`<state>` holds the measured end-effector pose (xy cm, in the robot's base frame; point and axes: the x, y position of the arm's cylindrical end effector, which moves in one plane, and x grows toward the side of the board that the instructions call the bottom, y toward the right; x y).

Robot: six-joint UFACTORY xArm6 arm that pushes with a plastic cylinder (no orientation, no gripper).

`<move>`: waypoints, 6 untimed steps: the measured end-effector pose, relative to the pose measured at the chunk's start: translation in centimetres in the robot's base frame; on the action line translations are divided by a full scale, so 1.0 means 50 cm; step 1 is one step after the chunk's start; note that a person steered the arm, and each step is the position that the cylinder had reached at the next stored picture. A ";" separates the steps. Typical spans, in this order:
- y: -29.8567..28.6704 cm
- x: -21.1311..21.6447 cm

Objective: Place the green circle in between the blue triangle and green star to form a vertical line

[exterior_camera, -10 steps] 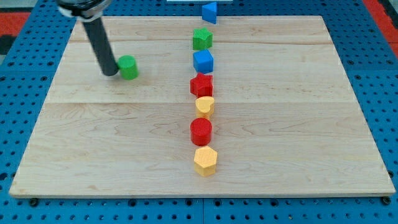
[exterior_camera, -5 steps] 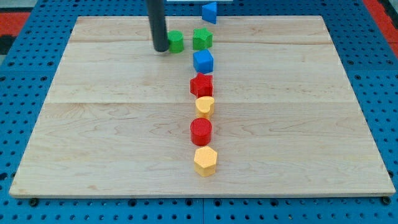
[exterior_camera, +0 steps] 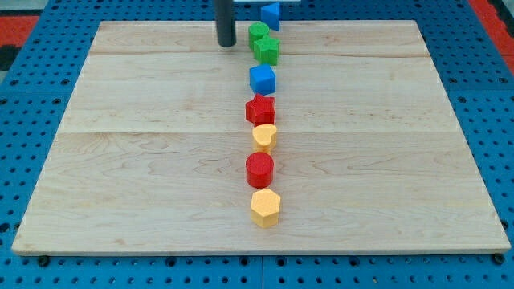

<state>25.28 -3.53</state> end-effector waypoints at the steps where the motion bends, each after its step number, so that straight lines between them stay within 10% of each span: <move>1: 0.057 0.003; 6: 0.077 -0.007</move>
